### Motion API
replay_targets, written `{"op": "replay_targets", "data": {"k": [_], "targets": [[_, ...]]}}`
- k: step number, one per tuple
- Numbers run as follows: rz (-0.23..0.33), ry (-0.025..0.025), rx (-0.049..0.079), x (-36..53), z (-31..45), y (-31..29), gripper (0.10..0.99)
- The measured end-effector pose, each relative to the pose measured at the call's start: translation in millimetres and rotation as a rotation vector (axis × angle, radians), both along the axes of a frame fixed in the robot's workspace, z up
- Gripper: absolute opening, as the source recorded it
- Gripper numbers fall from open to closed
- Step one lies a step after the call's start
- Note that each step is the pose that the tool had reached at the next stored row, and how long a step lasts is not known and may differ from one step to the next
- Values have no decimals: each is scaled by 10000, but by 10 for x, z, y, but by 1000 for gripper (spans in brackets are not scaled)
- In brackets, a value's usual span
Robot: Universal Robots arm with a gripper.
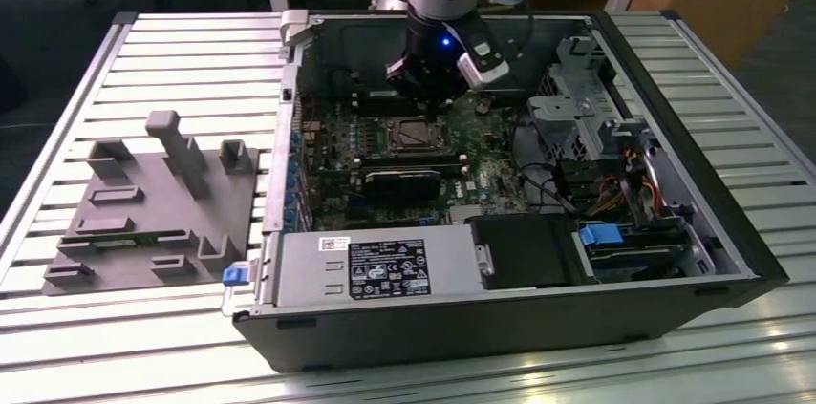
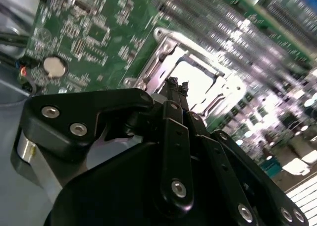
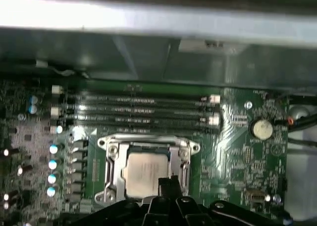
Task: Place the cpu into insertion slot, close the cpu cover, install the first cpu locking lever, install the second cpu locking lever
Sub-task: 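Install the second cpu locking lever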
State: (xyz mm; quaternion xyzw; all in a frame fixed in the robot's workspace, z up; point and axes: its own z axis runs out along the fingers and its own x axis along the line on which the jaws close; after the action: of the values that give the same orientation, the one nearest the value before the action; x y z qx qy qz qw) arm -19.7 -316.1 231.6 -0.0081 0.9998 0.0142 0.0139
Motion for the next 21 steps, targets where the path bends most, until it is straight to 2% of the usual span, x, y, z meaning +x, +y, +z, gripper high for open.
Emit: {"op": "replay_targets", "data": {"k": [8,13,14,16,18,20,21], "targets": [[1,0,0,-6,-1,-292,106],[0,3,20,-6,14,-347,106],[-1,2,76,-7,14,-357,106],[0,22,325,-8,14,-378,106],[-1,90,567,-7,14,-395,106],[-3,171,636,-8,13,-411,106],[-2,174,639,-8,13,-421,106]]}}
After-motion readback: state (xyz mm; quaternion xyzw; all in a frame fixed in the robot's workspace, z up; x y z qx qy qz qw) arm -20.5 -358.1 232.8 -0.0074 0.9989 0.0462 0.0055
